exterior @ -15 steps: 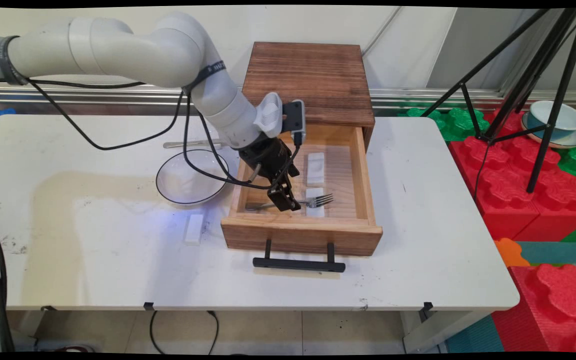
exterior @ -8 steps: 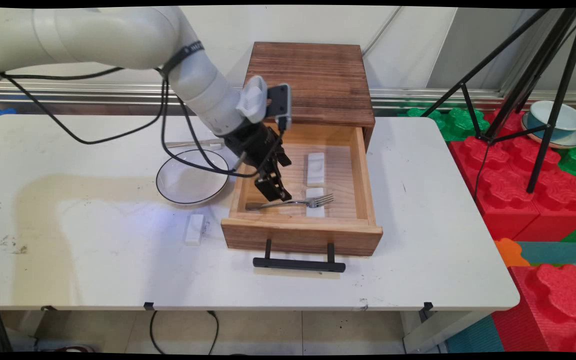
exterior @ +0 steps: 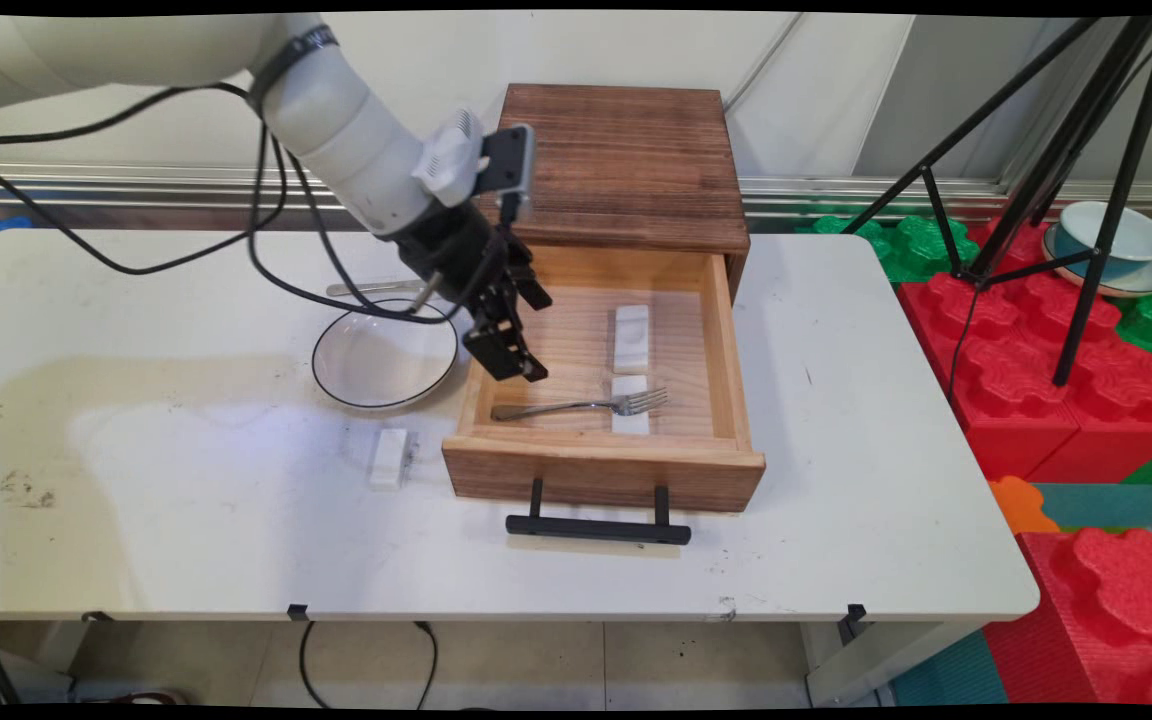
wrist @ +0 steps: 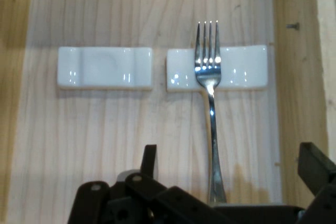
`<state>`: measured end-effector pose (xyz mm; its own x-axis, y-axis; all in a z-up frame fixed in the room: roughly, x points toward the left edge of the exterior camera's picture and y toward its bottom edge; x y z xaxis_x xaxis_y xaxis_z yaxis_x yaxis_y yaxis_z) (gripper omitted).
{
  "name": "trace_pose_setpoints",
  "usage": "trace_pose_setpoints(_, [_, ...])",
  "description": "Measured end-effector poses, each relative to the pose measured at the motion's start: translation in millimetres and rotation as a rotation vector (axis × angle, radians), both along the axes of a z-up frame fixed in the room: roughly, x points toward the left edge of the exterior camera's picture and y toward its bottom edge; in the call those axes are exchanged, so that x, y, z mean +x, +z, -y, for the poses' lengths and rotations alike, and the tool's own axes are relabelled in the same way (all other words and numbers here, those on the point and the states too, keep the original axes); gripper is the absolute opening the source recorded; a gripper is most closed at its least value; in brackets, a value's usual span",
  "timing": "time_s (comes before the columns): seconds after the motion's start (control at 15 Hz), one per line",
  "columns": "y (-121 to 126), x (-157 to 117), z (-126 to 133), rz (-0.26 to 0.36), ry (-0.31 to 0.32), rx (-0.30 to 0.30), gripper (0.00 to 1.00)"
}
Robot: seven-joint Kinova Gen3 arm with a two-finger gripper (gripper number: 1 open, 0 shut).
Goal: Pick up the knife from the left of the white plate
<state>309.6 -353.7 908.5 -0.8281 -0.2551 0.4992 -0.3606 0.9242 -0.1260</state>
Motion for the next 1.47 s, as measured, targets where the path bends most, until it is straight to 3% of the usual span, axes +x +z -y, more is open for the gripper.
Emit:
trace_pose_setpoints(0.73, [40.9, 60.8, -19.6, 0.026, 0.003, -0.009, 1.00])
trace_pose_setpoints(1.47, [53.4, 112.4, -0.6, 0.090, 0.070, -0.033, 1.00])
